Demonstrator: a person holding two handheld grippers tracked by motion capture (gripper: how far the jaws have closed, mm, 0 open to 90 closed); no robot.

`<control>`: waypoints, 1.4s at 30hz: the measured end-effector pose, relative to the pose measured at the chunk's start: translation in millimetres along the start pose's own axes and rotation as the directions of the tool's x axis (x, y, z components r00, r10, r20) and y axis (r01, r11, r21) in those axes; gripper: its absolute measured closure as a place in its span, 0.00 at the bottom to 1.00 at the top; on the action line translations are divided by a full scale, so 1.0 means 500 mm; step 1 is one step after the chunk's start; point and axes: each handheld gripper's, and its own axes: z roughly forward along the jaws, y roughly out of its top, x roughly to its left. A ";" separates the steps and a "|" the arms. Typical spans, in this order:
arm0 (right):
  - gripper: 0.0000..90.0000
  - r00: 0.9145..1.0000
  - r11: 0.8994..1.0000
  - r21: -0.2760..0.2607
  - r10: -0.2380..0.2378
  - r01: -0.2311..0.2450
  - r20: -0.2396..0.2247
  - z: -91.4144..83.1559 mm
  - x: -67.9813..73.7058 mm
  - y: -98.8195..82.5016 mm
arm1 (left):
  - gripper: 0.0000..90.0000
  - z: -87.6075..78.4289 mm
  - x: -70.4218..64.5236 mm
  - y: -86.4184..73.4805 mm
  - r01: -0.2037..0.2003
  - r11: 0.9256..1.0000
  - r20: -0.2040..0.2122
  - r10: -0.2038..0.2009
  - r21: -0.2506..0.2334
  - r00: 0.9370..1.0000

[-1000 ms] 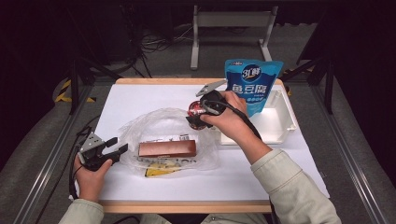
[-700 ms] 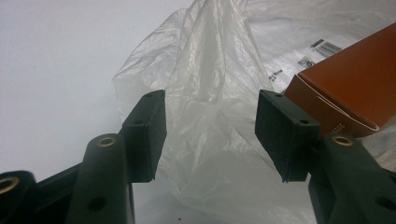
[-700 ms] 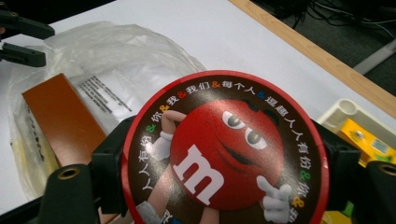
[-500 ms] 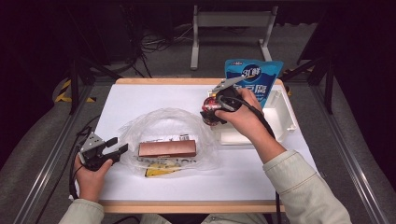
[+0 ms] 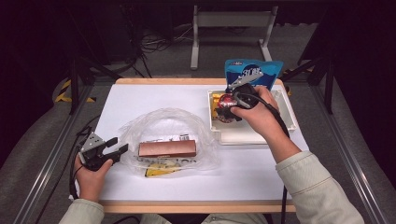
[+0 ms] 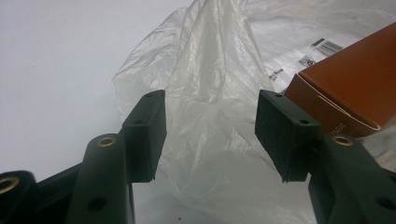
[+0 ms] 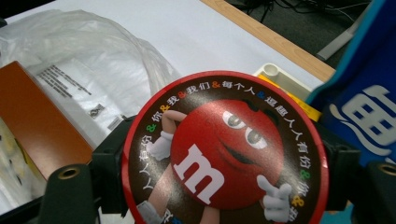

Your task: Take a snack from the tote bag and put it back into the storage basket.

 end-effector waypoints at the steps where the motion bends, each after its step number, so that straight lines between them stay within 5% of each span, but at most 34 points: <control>1: 0.28 1.000 1.000 0.004 0.004 -0.004 0.002 -0.004 -0.006 -0.003 | 0.49 0.000 0.000 0.000 0.000 1.000 0.000 0.000 0.000 1.000; 26: 0.28 0.992 0.995 0.016 0.093 -0.095 0.084 -0.064 -0.111 -0.062 | 0.49 0.001 -0.001 0.000 0.003 1.000 -0.001 -0.003 0.003 1.000; 42: 0.28 0.985 0.993 0.024 0.111 -0.115 0.130 -0.078 -0.160 -0.093 | 0.49 0.000 -0.001 0.000 0.004 1.000 -0.003 -0.004 0.002 1.000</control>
